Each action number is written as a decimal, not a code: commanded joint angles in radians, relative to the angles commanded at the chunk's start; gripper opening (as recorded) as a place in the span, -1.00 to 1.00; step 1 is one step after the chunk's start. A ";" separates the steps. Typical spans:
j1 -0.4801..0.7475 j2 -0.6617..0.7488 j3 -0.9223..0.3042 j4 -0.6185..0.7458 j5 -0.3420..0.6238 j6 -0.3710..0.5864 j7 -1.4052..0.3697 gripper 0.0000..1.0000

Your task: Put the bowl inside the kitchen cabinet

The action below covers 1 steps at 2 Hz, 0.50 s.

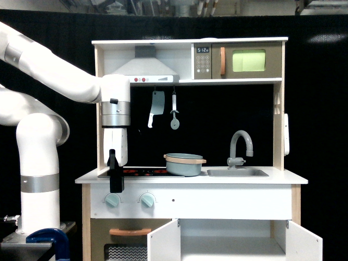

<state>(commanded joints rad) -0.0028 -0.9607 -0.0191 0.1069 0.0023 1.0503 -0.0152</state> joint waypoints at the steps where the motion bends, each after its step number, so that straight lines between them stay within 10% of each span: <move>1: 0.006 -0.026 -0.020 -0.005 0.002 0.005 -0.033 1.00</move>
<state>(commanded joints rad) 0.0031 -0.9864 -0.0388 0.1022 0.0047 1.0549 -0.0478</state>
